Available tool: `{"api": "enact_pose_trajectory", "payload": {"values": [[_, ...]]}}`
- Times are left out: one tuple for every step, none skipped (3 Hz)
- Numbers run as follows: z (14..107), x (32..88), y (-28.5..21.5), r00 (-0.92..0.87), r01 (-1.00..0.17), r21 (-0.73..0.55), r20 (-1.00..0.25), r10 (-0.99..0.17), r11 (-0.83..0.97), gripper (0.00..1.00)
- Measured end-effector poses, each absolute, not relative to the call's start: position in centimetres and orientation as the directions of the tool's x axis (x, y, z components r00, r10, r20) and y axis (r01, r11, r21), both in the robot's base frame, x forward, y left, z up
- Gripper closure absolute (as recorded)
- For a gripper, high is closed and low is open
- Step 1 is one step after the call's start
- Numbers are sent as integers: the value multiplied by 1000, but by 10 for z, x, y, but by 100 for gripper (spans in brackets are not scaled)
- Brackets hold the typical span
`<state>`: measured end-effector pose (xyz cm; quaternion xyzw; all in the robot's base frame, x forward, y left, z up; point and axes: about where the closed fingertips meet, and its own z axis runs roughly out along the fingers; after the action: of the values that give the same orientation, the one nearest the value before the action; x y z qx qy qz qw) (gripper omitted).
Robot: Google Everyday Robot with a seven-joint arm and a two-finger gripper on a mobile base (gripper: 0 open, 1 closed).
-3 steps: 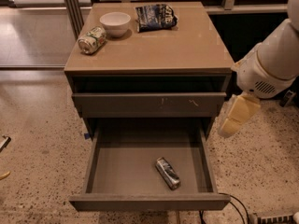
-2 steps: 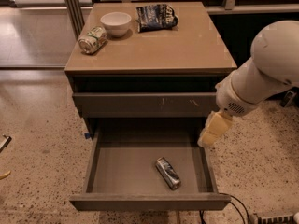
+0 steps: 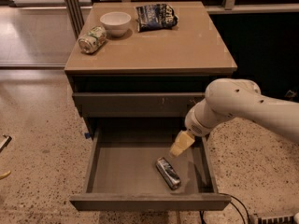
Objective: Open top drawer
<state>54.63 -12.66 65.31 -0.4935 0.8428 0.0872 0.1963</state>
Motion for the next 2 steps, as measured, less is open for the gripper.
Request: {"api": "enact_pose_trajectory", "payload": {"values": [[570, 563, -116, -486, -850, 35, -439, -756, 526, 0], [498, 571, -110, -532, -829, 103, -448, -719, 549, 0]]}}
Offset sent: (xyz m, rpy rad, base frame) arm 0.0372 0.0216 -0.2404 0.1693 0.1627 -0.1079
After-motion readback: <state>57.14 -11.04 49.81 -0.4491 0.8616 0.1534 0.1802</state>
